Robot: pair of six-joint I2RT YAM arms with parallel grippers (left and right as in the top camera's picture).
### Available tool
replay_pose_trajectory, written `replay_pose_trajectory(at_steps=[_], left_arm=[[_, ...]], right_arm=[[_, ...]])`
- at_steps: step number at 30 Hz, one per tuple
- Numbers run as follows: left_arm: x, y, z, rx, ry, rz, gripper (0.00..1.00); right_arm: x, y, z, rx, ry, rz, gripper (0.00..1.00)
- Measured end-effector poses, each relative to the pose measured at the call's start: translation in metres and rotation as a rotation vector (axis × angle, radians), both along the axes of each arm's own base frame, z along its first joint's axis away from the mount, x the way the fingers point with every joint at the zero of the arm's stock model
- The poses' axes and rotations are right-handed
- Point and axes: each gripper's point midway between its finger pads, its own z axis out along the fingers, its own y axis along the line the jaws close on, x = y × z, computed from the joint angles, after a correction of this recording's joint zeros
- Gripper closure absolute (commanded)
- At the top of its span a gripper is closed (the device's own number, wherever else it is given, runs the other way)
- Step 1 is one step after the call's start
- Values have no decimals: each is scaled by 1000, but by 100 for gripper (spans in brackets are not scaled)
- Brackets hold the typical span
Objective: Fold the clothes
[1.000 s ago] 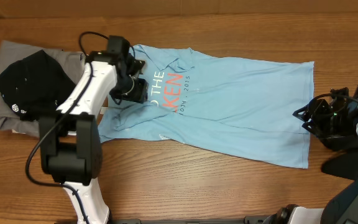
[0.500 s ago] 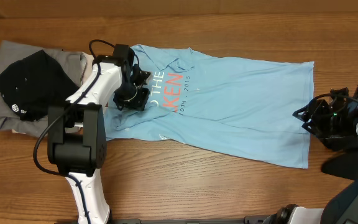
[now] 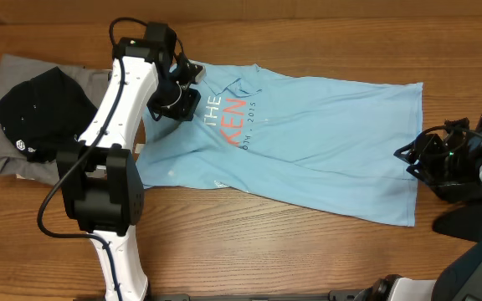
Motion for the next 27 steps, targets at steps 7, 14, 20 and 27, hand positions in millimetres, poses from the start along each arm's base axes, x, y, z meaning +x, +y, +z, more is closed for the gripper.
replay_pose_trajectory(at_steps=[7, 14, 20, 27], left_arm=[[5, 2, -3, 14, -26, -18, 56], [-6, 29, -9, 139, 27, 27, 56], [-26, 65, -31, 190, 126, 140, 58], [-71, 73, -67, 145, 296, 192, 66]], right_arm=[[0, 0, 0, 0, 0, 0, 48], [0, 0, 0, 0, 1, 0, 48], [0, 0, 0, 0, 1, 0, 48], [0, 0, 0, -1, -2, 0, 48]])
